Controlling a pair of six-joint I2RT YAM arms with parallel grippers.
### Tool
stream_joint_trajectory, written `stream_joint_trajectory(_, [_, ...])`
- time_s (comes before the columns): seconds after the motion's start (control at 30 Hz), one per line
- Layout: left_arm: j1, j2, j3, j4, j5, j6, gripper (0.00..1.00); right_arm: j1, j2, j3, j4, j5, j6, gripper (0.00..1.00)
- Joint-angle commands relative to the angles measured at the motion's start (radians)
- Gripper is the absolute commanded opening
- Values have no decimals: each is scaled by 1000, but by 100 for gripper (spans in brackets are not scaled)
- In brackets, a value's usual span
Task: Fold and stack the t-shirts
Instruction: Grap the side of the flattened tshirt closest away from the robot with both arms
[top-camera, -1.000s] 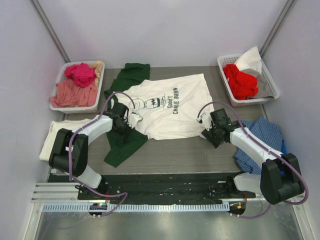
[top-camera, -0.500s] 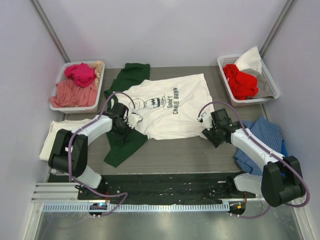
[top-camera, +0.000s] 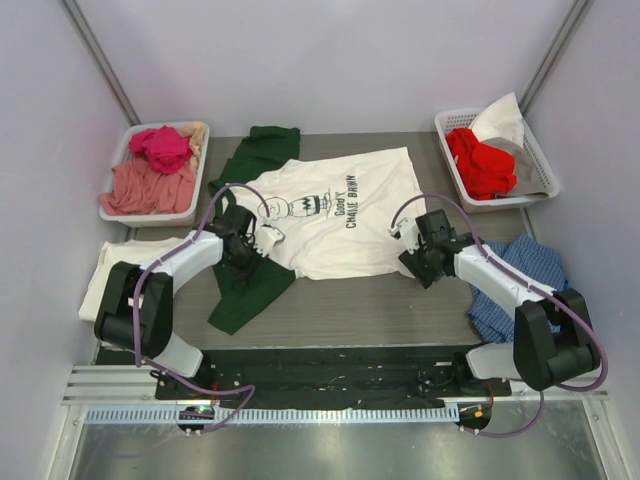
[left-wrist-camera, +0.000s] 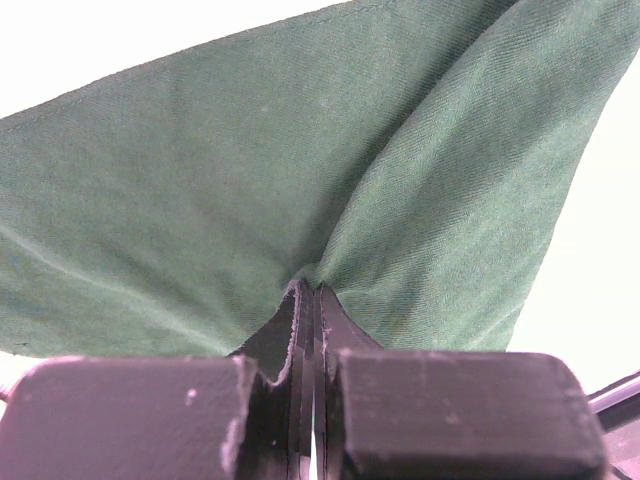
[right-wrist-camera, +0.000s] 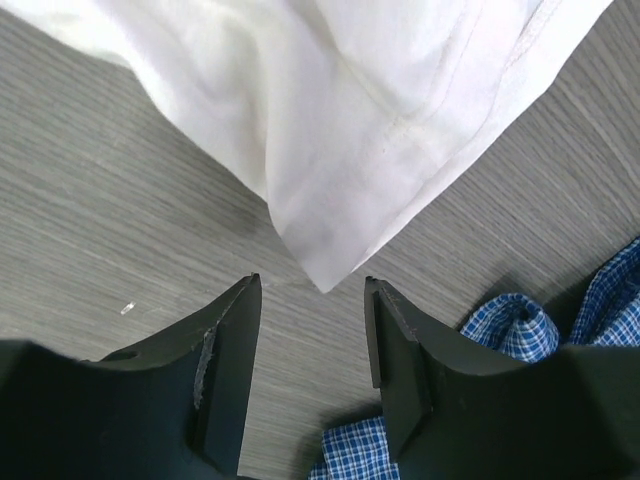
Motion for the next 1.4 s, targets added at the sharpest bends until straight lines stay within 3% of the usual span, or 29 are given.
stream_joint_trajectory(0.0, [5, -34, 25, -11, 1, -2, 0, 1, 26, 49, 54, 1, -6, 52])
stream_joint_trajectory(0.27, [5, -31, 19, -7, -4, 1, 0, 2, 67, 56, 71, 16, -23, 41])
stream_joint_trajectory(0.7, [7, -37, 4, 1, -11, 8, 0, 2, 100, 37, 93, 37, -40, 39])
stream_joint_trajectory(1.03, [5, -37, -13, 15, -22, 12, 0, 1, 112, 16, 102, 62, -54, 23])
stream_joint_trajectory(1.17, [5, -59, -1, 3, -19, 6, 0, 1, 103, 19, 93, 77, -52, 1])
stream_joint_trajectory(1.37, [7, -160, 48, -63, -10, -32, 0, 2, -6, 49, 7, 128, -47, 1])
